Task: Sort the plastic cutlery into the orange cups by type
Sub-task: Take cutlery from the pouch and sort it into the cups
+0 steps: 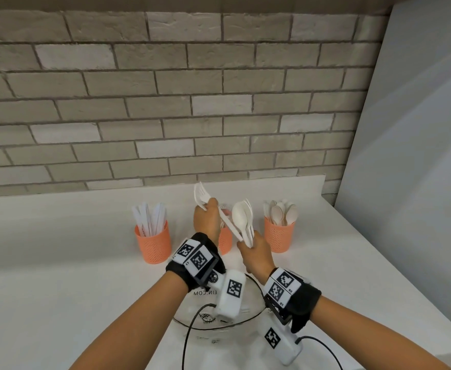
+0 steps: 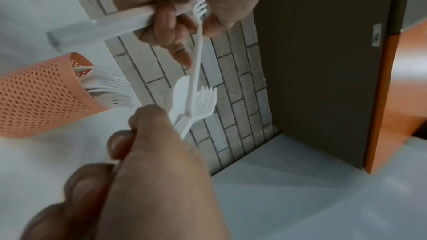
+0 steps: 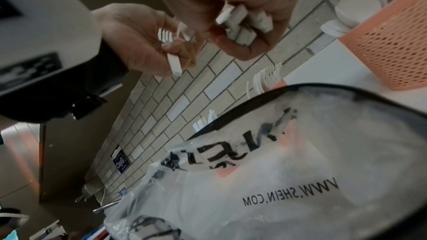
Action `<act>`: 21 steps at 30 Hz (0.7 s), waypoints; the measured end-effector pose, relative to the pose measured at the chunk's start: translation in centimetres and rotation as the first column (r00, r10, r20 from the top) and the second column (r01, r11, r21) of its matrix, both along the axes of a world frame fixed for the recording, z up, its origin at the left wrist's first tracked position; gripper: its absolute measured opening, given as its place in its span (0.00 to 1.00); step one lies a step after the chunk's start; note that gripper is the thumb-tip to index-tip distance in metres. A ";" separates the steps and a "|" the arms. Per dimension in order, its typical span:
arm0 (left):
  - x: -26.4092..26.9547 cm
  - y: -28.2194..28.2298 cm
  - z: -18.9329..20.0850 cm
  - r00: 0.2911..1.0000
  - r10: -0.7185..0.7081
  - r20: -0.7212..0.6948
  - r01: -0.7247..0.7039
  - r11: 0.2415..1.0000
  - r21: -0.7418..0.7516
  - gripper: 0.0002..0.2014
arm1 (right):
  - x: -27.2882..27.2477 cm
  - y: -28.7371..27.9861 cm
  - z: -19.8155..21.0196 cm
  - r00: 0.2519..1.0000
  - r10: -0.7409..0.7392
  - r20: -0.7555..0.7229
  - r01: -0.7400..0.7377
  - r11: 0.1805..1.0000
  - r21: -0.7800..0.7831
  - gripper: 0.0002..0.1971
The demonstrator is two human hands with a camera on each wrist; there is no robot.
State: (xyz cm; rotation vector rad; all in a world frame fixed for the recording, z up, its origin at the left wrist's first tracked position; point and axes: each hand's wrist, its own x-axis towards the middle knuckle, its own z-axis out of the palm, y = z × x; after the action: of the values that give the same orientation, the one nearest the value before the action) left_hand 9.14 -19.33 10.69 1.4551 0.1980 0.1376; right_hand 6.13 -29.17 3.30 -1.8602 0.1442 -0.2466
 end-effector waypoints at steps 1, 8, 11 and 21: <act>0.4 0.3 0.1 1.000 0.020 -0.017 -0.021 0.999 -0.044 0.10 | -0.1 -0.1 0.0 1.000 0.020 -0.008 -0.019 0.999 0.027 0.01; 0.8 2.2 -0.8 0.993 -0.038 -0.115 0.028 0.995 -0.091 0.08 | -0.7 -0.3 1.0 0.985 0.162 -0.056 -0.152 0.977 0.152 0.05; 0.3 2.5 -1.4 0.992 -0.084 -0.094 0.072 0.990 -0.124 0.07 | -0.8 -0.4 1.3 0.986 0.159 -0.050 -0.151 0.979 0.138 0.04; -0.9 0.1 -3.6 0.988 -0.149 -0.028 0.151 0.981 0.125 0.16 | 0.2 -0.5 0.9 0.987 0.042 0.152 -0.004 0.972 -0.237 0.17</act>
State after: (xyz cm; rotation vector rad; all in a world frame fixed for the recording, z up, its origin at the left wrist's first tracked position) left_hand 8.26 -19.18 7.11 1.5925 0.0950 0.0140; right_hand 6.36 -29.70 4.15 -2.0677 -0.0161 -0.4069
